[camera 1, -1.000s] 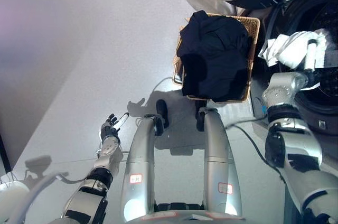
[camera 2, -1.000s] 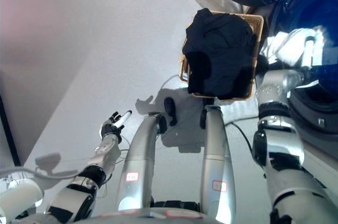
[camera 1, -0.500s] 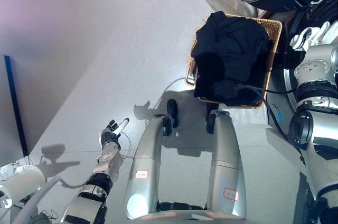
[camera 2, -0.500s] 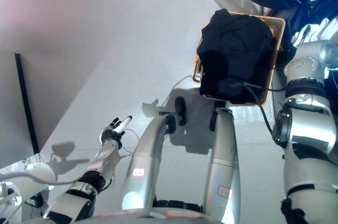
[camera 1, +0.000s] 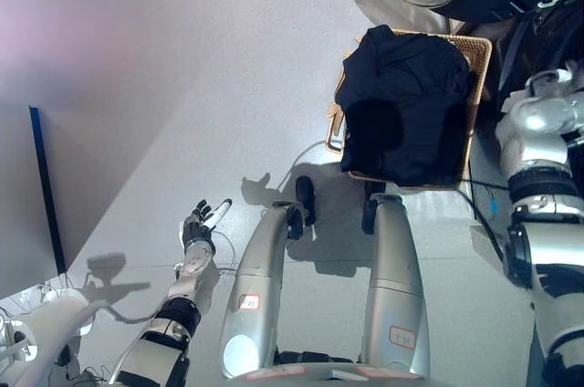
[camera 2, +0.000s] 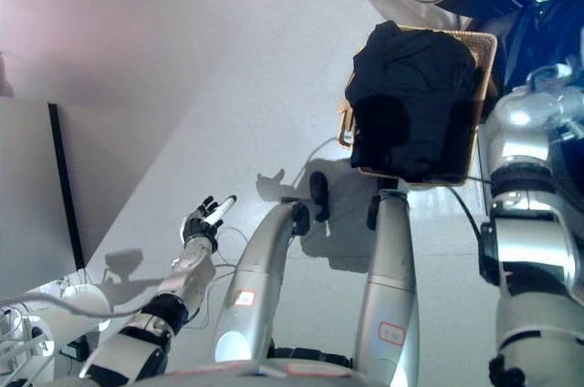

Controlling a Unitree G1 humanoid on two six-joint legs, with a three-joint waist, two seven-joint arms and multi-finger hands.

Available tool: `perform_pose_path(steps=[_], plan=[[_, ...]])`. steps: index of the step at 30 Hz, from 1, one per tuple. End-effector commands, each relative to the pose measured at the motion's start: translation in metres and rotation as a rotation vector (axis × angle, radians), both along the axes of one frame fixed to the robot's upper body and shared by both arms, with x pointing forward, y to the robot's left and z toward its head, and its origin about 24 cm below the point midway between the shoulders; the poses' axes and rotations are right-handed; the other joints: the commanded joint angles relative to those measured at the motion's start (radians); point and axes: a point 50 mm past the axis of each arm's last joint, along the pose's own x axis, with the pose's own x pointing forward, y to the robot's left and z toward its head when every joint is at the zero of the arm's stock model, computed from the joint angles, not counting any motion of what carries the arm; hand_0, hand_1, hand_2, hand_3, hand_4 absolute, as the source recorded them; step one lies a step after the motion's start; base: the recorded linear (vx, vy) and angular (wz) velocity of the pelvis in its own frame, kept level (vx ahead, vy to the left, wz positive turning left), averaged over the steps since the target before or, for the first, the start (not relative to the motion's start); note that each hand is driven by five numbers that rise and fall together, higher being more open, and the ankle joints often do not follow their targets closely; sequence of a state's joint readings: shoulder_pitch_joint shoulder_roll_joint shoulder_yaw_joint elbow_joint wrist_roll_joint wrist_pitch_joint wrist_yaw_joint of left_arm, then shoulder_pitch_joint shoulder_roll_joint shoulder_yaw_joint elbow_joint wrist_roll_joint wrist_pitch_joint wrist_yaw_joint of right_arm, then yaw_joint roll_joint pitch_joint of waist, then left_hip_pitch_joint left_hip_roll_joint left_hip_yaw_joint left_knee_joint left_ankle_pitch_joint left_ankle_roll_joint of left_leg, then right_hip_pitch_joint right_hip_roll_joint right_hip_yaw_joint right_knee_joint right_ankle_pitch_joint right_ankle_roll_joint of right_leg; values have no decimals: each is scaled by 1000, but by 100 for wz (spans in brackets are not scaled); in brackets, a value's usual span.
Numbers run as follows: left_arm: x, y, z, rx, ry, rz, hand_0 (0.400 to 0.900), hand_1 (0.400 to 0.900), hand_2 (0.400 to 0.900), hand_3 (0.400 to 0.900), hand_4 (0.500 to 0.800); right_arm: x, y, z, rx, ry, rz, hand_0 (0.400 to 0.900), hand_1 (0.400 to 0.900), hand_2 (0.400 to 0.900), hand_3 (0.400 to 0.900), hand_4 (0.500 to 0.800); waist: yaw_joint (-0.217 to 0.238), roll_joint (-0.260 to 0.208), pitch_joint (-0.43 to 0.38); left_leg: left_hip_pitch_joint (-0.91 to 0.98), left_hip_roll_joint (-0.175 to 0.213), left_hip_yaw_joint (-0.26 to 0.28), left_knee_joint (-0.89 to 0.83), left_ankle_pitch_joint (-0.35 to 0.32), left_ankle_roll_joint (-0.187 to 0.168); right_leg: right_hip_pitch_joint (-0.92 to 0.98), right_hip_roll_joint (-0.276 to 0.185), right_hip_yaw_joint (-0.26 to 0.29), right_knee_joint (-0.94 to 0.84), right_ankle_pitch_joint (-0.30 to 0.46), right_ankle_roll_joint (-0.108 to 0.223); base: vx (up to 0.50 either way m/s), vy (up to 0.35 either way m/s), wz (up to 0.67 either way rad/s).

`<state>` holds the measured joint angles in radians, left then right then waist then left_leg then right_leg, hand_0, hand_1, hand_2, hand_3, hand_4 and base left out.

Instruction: Put the clothes in the basket into the washing machine.

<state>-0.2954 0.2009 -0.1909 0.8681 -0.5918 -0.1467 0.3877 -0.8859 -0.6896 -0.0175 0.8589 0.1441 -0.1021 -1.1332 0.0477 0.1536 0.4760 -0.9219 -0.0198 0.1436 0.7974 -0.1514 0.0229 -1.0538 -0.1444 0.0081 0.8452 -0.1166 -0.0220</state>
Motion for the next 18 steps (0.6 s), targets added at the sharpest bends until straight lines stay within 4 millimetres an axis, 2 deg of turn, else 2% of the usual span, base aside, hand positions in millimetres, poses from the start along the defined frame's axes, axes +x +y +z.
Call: perform_pose_path(steps=[1,6,7,8,9,10,11,12,13,14,15,16,17,18], plan=[[-21,18,-11,94,33,72,900,900,900,900,800,-9,8,5,-204,-3,-27,900,900,900,900,800,-42,10,-59,-5,-13,-7,-74,-9,-29,4,37,13,3,-41,68,0,0,0],[-28,20,-20,59,85,112,900,900,900,900,800,-5,42,-57,-113,87,222,900,900,900,900,800,-62,-18,-55,31,-8,-11,-112,-5,-25,46,40,3,-44,-25,68,-13,44,-6],[-31,19,-23,48,104,114,900,900,900,900,800,-6,52,-75,-76,112,295,900,900,900,900,800,-70,-25,-51,52,-6,-12,-123,-4,-25,70,42,0,-63,-19,68,17,85,-14],[-37,16,-31,38,150,114,900,900,900,900,800,-11,70,-107,-7,165,399,900,900,900,900,800,-79,-42,-55,93,-2,-15,-153,-6,-25,118,47,-6,-103,-11,70,11,60,-10],[-38,17,-31,38,150,114,900,900,900,900,800,-11,70,-107,-7,165,400,900,900,900,900,800,-79,-43,-57,91,-3,-15,-154,-3,-24,115,47,-5,-104,-8,69,14,55,-10],[-40,17,-33,38,169,114,900,900,900,900,800,-14,76,-122,36,195,443,900,900,900,900,800,-81,-51,-62,106,-2,-16,-163,-3,-24,135,48,-10,-119,-4,70,11,41,-8],[-45,17,-38,31,198,110,900,900,900,900,800,-18,84,-142,68,261,513,900,900,900,900,800,-86,-62,-62,146,-1,-19,-188,-2,-25,178,51,-16,-151,3,74,62,86,-14],[-54,19,-46,15,248,112,900,900,900,900,800,-30,89,-175,167,359,585,900,900,900,900,800,-89,-82,-82,205,-1,-25,-222,-1,-26,250,53,-29,-204,11,79,60,66,-11],[-54,19,-46,15,249,112,900,900,900,900,800,-30,89,-175,168,359,585,900,900,900,900,800,-90,-82,-74,218,-1,-26,-229,1,-26,263,53,-31,-211,13,79,72,114,-6],[-64,23,-54,2,296,100,900,900,900,900,800,-44,91,-211,267,489,653,900,900,900,900,800,-93,-100,-82,312,-4,-32,-281,4,-32,365,57,-43,-274,21,85,23,69,0],[-64,23,-54,2,296,101,900,900,900,900,800,-44,91,-211,267,488,653,900,900,900,900,800,-94,-101,-81,313,-5,-32,-284,7,-32,366,56,-43,-276,23,85,52,94,0],[-68,24,-57,3,319,88,900,900,900,900,800,-51,90,-226,339,536,671,900,900,900,900,800,-91,-108,-93,352,-7,-39,-309,9,-31,411,57,-51,-309,31,87,61,95,1],[-78,27,-63,5,372,58,900,900,900,900,800,-72,91,-263,495,651,684,900,900,900,900,800,-86,-120,-122,433,-12,-46,-363,17,-34,500,61,-64,-377,43,94,76,132,2],[-84,28,-68,5,407,39,900,900,900,900,800,-86,90,-280,543,743,685,900,900,900,900,800,-82,-125,-131,485,-13,-52,-401,25,-36,555,64,-70,-415,51,98,48,107,2]])
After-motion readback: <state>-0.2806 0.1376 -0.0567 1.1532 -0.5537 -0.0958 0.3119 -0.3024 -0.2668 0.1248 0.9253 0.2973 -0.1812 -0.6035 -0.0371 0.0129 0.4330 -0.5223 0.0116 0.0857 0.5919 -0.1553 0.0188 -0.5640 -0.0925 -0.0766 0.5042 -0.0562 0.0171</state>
